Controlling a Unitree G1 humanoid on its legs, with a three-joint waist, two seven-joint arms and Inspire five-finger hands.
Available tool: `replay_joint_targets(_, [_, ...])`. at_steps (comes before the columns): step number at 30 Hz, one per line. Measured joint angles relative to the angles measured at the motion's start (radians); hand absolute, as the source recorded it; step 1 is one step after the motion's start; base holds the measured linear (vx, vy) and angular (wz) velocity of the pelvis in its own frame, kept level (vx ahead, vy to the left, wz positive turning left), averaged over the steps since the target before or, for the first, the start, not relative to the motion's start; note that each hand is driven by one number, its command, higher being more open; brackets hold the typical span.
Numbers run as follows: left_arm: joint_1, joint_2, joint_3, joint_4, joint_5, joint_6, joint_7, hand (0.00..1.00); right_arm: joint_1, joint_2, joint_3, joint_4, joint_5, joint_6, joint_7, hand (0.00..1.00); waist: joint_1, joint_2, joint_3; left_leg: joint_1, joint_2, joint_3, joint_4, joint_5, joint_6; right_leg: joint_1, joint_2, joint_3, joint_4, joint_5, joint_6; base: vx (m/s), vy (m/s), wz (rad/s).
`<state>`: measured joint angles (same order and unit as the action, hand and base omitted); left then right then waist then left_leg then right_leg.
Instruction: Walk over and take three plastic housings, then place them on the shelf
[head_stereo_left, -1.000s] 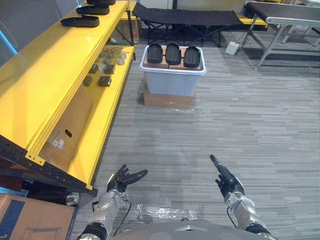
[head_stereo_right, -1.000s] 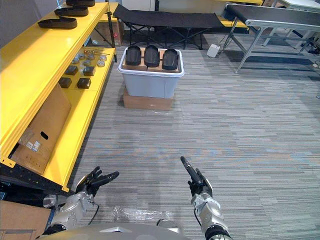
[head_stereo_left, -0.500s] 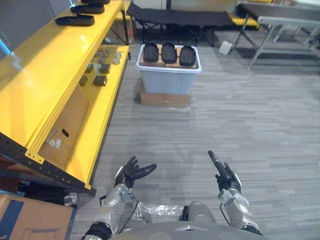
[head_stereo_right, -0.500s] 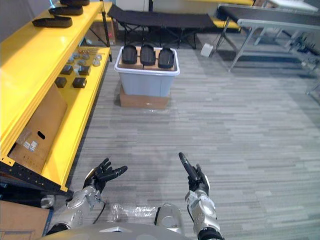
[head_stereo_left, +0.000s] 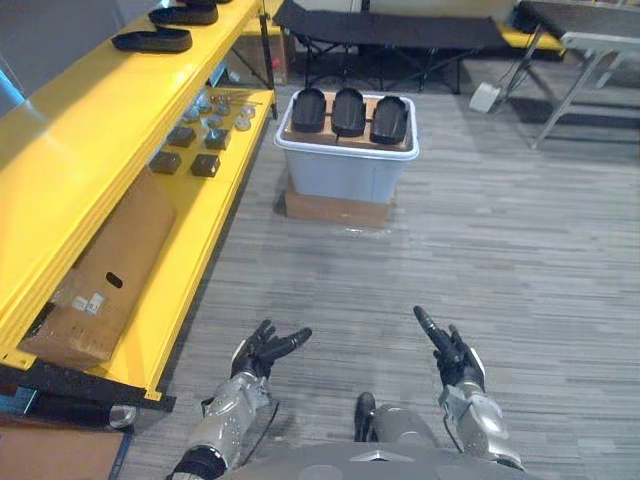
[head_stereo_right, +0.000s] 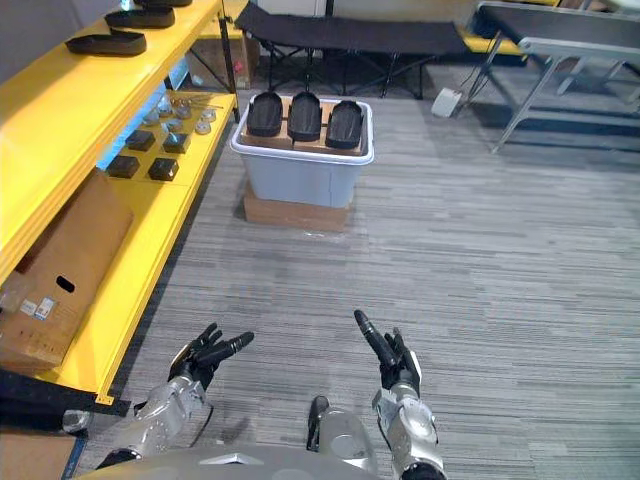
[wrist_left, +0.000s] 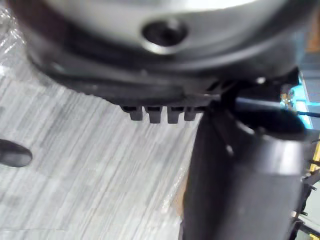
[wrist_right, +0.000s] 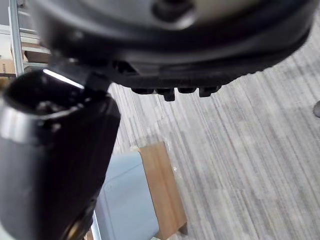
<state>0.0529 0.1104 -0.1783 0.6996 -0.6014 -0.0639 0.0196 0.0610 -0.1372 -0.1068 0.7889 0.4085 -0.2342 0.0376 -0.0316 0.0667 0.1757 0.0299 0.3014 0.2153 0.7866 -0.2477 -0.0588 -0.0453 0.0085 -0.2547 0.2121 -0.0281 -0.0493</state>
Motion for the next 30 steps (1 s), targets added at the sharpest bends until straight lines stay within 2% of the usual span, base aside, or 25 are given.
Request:
replay_joint_targets(2, [0.013,-0.015,0.016,-0.038,-0.029,0.000,0.005,1.00,-0.001,-0.004,-0.001,-0.027,0.000,-0.002,-0.005,1.00,0.001,-0.008,0.012,-0.063,0.014,0.009,0.154,-0.033,-0.007,0.099,0.011,-0.001,-0.050,-0.011,-0.019,0.48,-0.244,-0.09])
replay_joint_targets(4, [0.032,-0.023,0.033,-0.112,-0.029,-0.008,0.006,1.00,0.000,-0.006,-0.003,-0.076,0.002,-0.023,-0.007,1.00,0.008,-0.022,0.020,-0.113,-0.030,0.017,0.094,-0.054,-0.014,0.159,0.008,0.016,-0.101,-0.015,-0.026,0.42,-0.154,-0.27])
replay_joint_targets(6, [0.037,-0.023,0.037,-0.172,-0.019,-0.031,0.001,1.00,-0.001,-0.009,-0.013,-0.154,0.034,-0.037,-0.007,1.00,0.016,-0.018,0.030,-0.176,-0.114,0.019,-0.118,-0.056,-0.005,0.195,-0.004,0.030,-0.148,-0.019,-0.030,0.35,-0.048,-0.20])
replay_joint_targets(7, [0.039,-0.025,0.037,-0.197,-0.003,-0.039,0.001,1.00,0.001,-0.009,-0.025,-0.182,0.039,-0.037,-0.020,1.00,0.024,-0.030,0.043,-0.213,-0.178,0.001,-0.257,-0.022,0.015,0.212,-0.021,0.033,-0.162,-0.033,-0.029,0.19,0.027,0.00])
replay_joint_targets(8, [0.044,-0.026,0.037,-0.212,0.017,-0.046,0.001,1.00,0.003,-0.011,-0.027,-0.190,0.039,-0.037,-0.028,1.00,0.028,-0.032,0.048,-0.230,-0.208,-0.018,-0.326,0.014,0.020,0.222,-0.028,0.032,-0.165,-0.041,-0.026,0.30,0.076,0.07])
replay_joint_targets(9, [0.074,-0.027,0.040,-0.264,0.038,-0.060,0.000,1.00,0.010,-0.016,-0.029,-0.201,0.038,-0.037,-0.045,1.00,0.033,-0.013,0.064,-0.248,-0.248,-0.067,-0.504,0.126,-0.013,0.264,-0.024,0.031,-0.165,-0.073,-0.011,0.29,0.094,0.06])
replay_joint_targets(10, [0.095,-0.029,0.041,-0.274,0.046,-0.068,-0.001,1.00,0.019,-0.019,-0.029,-0.203,0.037,-0.037,-0.053,1.00,0.035,-0.007,0.067,-0.251,-0.248,-0.076,-0.567,0.160,-0.027,0.277,-0.012,0.031,-0.165,-0.088,-0.002,0.33,0.147,-0.03])
replay_joint_targets(11, [0.125,-0.032,0.041,-0.271,0.060,-0.076,-0.003,1.00,0.042,-0.018,-0.028,-0.204,0.034,-0.037,-0.069,1.00,0.048,0.026,0.067,-0.251,-0.224,-0.048,-0.620,0.201,-0.028,0.312,0.014,0.039,-0.151,-0.128,0.014,0.30,0.180,-0.18])
replay_joint_targets(12, [0.149,-0.026,0.055,-0.256,0.060,-0.076,-0.004,1.00,0.067,-0.008,-0.017,-0.202,0.035,-0.033,-0.083,1.00,0.059,0.022,0.062,-0.231,-0.213,-0.025,-0.595,0.295,0.018,0.339,0.005,0.057,-0.114,-0.186,0.023,0.32,0.199,-0.22])
replay_joint_targets(13, [0.160,-0.024,0.068,-0.255,0.060,-0.077,-0.004,1.00,0.073,-0.003,-0.004,-0.203,0.035,-0.033,-0.087,1.00,0.059,0.012,0.056,-0.227,-0.219,-0.002,-0.585,0.313,0.041,0.340,-0.011,0.065,-0.093,-0.215,0.031,0.37,0.202,-0.16])
replay_joint_targets(15, [0.158,-0.015,0.097,-0.256,0.059,-0.086,-0.006,1.00,0.072,-0.002,0.019,-0.204,0.032,-0.032,-0.088,1.00,0.058,-0.037,0.047,-0.240,-0.260,0.042,-0.530,0.281,0.098,0.317,-0.076,0.071,-0.023,-0.293,0.039,0.43,0.161,-0.16])
replay_joint_targets(16, [0.154,-0.005,0.101,-0.257,0.060,-0.096,-0.007,1.00,0.072,0.001,0.031,-0.204,0.032,-0.028,-0.089,1.00,0.066,-0.080,0.033,-0.228,-0.304,0.067,-0.533,0.238,0.130,0.285,-0.128,0.088,0.082,-0.319,0.049,0.50,0.131,-0.25])
replay_joint_targets(17, [0.147,-0.005,0.101,-0.256,0.060,-0.096,-0.007,1.00,0.063,0.002,0.033,-0.203,0.032,-0.027,-0.090,1.00,0.061,-0.081,0.033,-0.226,-0.310,0.071,-0.525,0.224,0.145,0.237,-0.144,0.094,0.180,-0.315,0.063,0.60,0.180,-0.22])
replay_joint_targets(18, [0.140,-0.001,0.098,-0.259,0.060,-0.105,-0.008,1.00,0.054,0.007,0.041,-0.201,0.032,-0.025,-0.094,1.00,0.052,-0.082,0.034,-0.198,-0.315,0.076,-0.524,0.196,0.160,0.145,-0.176,0.099,0.401,-0.260,0.150,0.57,0.191,-0.10])
replay_joint_targets(19, [0.135,0.003,0.090,-0.266,0.061,-0.111,-0.008,1.00,0.053,0.024,0.043,-0.191,0.032,-0.024,-0.095,1.00,0.051,-0.093,0.035,-0.143,-0.325,0.073,-0.528,0.171,0.168,0.065,-0.219,0.095,0.606,-0.184,0.158,0.46,0.165,-0.07])
replay_joint_targets(20, [0.135,0.003,0.076,-0.272,0.061,-0.111,-0.003,1.00,0.054,0.033,0.044,-0.187,0.032,-0.024,-0.097,1.00,0.050,-0.097,0.035,-0.115,-0.327,0.073,-0.528,0.156,0.167,0.046,-0.232,0.088,0.667,-0.199,0.135,0.47,0.110,-0.01])
replay_joint_targets(21, [0.135,0.004,0.059,-0.293,0.061,-0.111,0.011,1.00,0.060,0.042,0.059,-0.184,0.032,-0.025,-0.110,1.00,0.044,-0.095,0.033,-0.059,-0.324,0.062,-0.532,0.133,0.168,0.018,-0.242,0.056,0.695,-0.242,0.089,0.36,0.038,0.14])
replay_joint_targets(22, [0.135,0.005,0.054,-0.310,0.061,-0.111,0.018,1.00,0.064,0.044,0.071,-0.186,0.032,-0.025,-0.116,1.00,0.037,-0.094,0.031,-0.039,-0.320,0.054,-0.539,0.126,0.167,0.002,-0.241,0.038,0.675,-0.263,0.085,0.52,0.035,0.42])
replay_joint_targets(23, [0.123,0.006,0.047,-0.353,0.061,-0.112,0.031,1.00,0.070,0.053,0.090,-0.196,0.030,-0.026,-0.133,1.00,0.025,-0.088,0.025,-0.009,-0.305,0.026,-0.561,0.122,0.160,-0.048,-0.226,0.003,0.548,-0.292,0.085,0.40,0.005,0.43])
replay_joint_targets(24, [0.110,0.007,0.039,-0.364,0.061,-0.114,0.035,1.00,0.074,0.059,0.090,-0.206,0.028,-0.027,-0.138,1.00,0.027,-0.083,0.027,-0.002,-0.295,0.018,-0.568,0.119,0.156,-0.070,-0.217,-0.002,0.481,-0.292,0.086,0.37,-0.031,0.50])
replay_joint_targets(25, [0.090,0.007,0.035,-0.373,0.061,-0.118,0.039,1.00,0.074,0.065,0.090,-0.211,0.023,-0.029,-0.143,1.00,0.026,-0.076,0.030,0.002,-0.280,-0.002,-0.569,0.112,0.144,-0.096,-0.206,-0.008,0.369,-0.278,0.107,0.34,-0.070,0.42])
replay_joint_targets(26, [0.064,0.007,0.033,-0.370,0.061,-0.118,0.043,1.00,0.075,0.066,0.089,-0.210,-0.004,-0.030,-0.155,1.00,0.027,-0.068,0.039,0.020,-0.260,-0.023,-0.573,0.100,0.127,-0.114,-0.198,-0.005,0.218,-0.242,0.147,0.38,-0.108,0.47])
replay_joint_targets(27, [0.059,0.007,0.033,-0.370,0.061,-0.118,0.045,1.00,0.080,0.066,0.090,-0.210,-0.010,-0.030,-0.157,1.00,0.028,-0.068,0.041,0.045,-0.245,-0.032,-0.573,0.082,0.109,-0.124,-0.197,0.014,0.082,-0.170,0.157,0.32,-0.123,0.33])
replay_joint_targets(29, [0.070,0.026,0.038,-0.366,0.061,-0.118,0.056,1.00,0.084,0.066,0.089,-0.211,-0.011,-0.031,-0.156,1.00,0.028,-0.081,0.044,0.087,-0.235,-0.034,-0.554,0.038,0.072,-0.126,-0.202,0.053,-0.041,-0.070,0.174,0.31,-0.206,0.12])
replay_joint_targets(30, [0.078,0.036,0.039,-0.362,0.061,-0.118,0.065,1.00,0.088,0.067,0.088,-0.212,-0.015,-0.033,-0.155,1.00,0.026,-0.088,0.046,0.098,-0.233,-0.042,-0.527,0.004,0.056,-0.125,-0.210,0.074,-0.058,-0.053,0.185,0.32,-0.305,0.19])
